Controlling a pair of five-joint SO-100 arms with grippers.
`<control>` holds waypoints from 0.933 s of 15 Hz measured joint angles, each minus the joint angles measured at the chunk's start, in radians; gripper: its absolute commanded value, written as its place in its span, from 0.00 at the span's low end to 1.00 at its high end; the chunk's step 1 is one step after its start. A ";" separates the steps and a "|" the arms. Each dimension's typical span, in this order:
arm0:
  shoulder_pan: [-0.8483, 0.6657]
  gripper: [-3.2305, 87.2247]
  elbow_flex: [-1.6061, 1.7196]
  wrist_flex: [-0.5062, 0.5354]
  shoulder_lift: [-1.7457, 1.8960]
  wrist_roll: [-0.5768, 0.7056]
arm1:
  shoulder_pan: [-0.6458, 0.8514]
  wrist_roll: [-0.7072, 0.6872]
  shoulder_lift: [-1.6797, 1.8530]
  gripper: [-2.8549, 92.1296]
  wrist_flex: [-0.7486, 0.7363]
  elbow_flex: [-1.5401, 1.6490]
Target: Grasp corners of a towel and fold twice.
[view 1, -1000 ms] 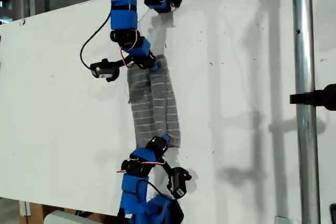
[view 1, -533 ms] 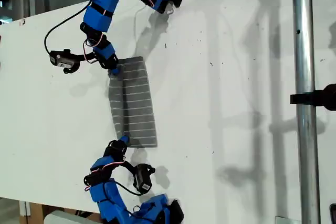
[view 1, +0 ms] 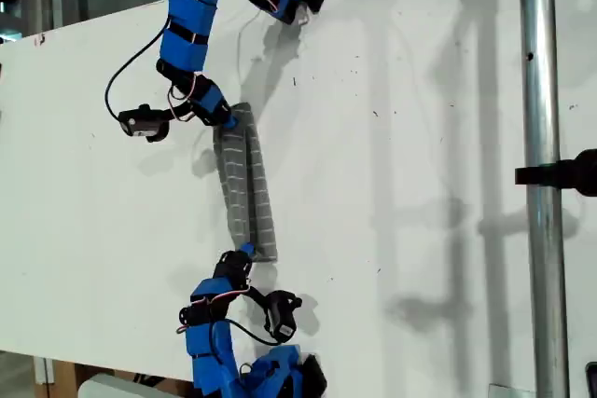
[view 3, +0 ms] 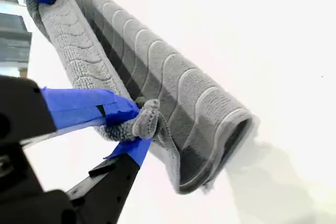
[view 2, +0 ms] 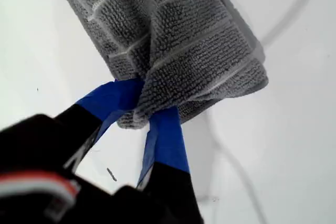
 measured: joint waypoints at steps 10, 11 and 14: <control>0.023 0.28 0.037 -0.028 -0.183 -0.083 | 0.064 0.015 -0.270 0.33 0.052 -0.095; 0.021 0.30 0.029 0.029 -0.138 -0.081 | 0.080 0.020 -0.227 0.33 0.084 -0.095; 0.021 0.29 -0.006 0.212 0.091 -0.074 | 0.101 0.041 -0.032 0.35 0.212 -0.078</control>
